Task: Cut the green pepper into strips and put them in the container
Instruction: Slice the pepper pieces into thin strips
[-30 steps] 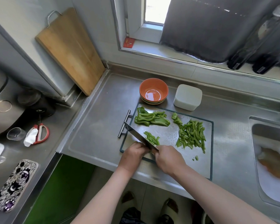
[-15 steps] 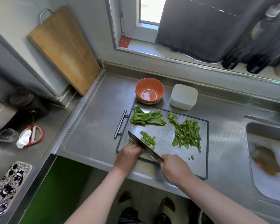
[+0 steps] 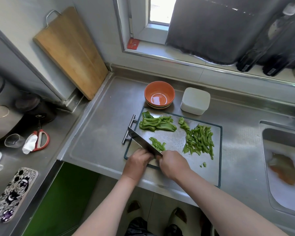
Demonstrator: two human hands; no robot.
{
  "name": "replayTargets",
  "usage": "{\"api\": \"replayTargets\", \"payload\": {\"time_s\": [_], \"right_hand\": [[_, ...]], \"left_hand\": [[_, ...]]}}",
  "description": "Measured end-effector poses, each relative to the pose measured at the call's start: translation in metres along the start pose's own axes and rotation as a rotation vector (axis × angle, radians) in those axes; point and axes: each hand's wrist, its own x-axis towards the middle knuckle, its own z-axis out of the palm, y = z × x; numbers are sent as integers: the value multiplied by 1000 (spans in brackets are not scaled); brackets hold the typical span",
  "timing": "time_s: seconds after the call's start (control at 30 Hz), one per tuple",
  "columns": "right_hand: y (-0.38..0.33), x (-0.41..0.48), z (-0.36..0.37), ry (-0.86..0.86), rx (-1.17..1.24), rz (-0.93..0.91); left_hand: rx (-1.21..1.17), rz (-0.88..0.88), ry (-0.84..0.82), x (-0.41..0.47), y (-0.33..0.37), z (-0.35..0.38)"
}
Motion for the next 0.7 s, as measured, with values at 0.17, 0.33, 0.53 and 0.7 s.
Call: {"api": "replayTargets", "payload": {"time_s": [0.17, 0.33, 0.53, 0.7], "right_hand": [[-10, 2, 2, 7, -52, -29], [4, -7, -6, 1, -38, 4], [23, -31, -16, -10, 0, 9], [14, -39, -15, 1, 15, -12]], "left_hand": [[9, -60, -5, -1, -1, 1], [6, -25, 18, -1, 3, -4], [33, -23, -1, 0, 3, -6], [50, 32, 55, 1, -5, -2]]}}
